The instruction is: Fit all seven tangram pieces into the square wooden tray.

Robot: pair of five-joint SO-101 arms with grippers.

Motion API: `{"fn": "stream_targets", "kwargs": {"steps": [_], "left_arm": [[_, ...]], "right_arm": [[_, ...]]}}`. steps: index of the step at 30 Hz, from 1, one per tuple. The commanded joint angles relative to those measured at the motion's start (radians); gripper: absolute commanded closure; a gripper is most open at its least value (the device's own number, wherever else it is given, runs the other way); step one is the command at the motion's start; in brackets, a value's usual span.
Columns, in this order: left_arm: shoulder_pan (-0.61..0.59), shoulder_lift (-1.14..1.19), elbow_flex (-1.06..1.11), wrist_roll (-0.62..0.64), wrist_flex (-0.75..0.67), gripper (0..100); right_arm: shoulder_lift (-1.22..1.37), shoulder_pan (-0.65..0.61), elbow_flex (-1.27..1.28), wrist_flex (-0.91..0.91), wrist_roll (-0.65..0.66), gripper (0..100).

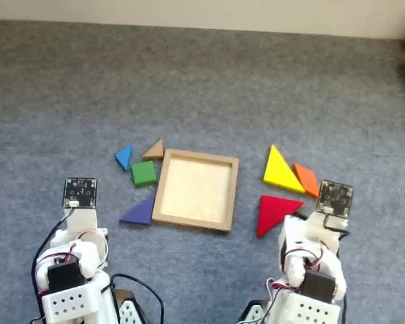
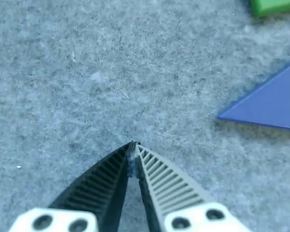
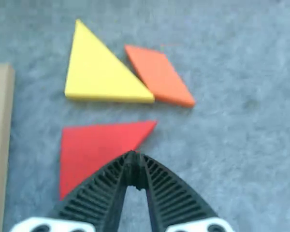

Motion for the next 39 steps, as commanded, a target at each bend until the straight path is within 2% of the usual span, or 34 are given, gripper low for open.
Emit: {"fn": "stream_targets", "kwargs": {"steps": [1, 10, 17, 35, 39], "left_arm": [[-0.021, -0.065, 0.021, -0.002, 0.011, 99], [-0.025, -0.065, 0.021, -0.002, 0.011, 99], [-0.114, -0.065, 0.021, -0.002, 0.011, 99], [-0.131, -0.065, 0.021, 0.0, 0.011, 99], [-0.131, -0.065, 0.021, 0.0, 0.011, 99]], "right_arm": [[-0.015, 0.019, -0.145, -0.03, -0.002, 98.9], [-0.012, 0.005, -0.395, -0.03, -0.008, 98.9], [0.028, -0.107, -0.487, -0.024, -0.002, 98.9], [0.992, -0.323, -0.905, -0.022, 0.002, 98.8], [1.153, -0.36, -0.989, 0.005, 0.08, 97.4]]}}
